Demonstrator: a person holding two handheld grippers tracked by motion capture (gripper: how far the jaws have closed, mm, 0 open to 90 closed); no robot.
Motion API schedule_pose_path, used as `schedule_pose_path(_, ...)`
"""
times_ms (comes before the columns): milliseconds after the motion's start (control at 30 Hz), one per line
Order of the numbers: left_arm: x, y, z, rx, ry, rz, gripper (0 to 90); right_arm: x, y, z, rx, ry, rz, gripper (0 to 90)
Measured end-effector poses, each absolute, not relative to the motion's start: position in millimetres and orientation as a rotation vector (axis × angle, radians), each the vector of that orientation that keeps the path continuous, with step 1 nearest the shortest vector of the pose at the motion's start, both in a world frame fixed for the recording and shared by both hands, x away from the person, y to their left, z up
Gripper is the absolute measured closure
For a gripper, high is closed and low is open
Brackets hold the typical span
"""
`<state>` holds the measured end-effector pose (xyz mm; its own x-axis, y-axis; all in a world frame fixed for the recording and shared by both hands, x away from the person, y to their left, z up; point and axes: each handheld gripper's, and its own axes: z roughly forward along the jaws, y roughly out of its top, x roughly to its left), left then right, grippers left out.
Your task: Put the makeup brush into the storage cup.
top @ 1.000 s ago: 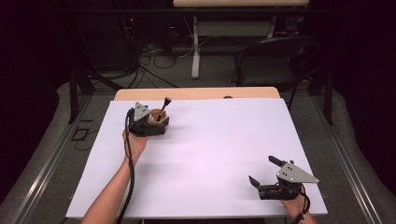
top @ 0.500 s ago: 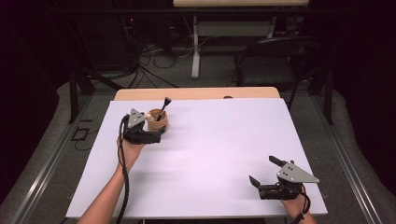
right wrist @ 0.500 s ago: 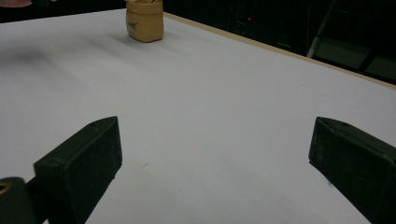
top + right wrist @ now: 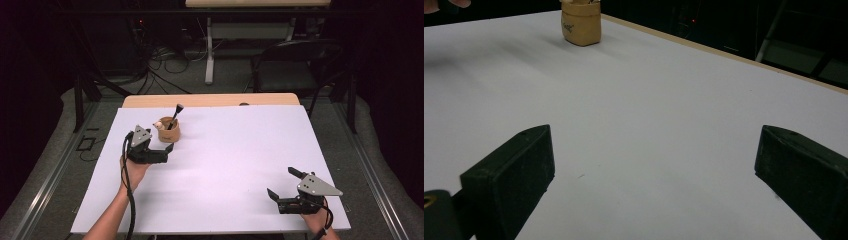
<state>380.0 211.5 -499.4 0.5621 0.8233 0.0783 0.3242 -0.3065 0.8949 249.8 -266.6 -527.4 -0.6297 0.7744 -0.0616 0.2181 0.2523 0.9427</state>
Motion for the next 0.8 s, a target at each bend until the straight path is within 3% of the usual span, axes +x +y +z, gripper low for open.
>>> schedule_pose_path(800,311,231,-504,1.706,0.781,0.717,0.0,249,-262,-527,0.879,2.009,1.382,1.9)
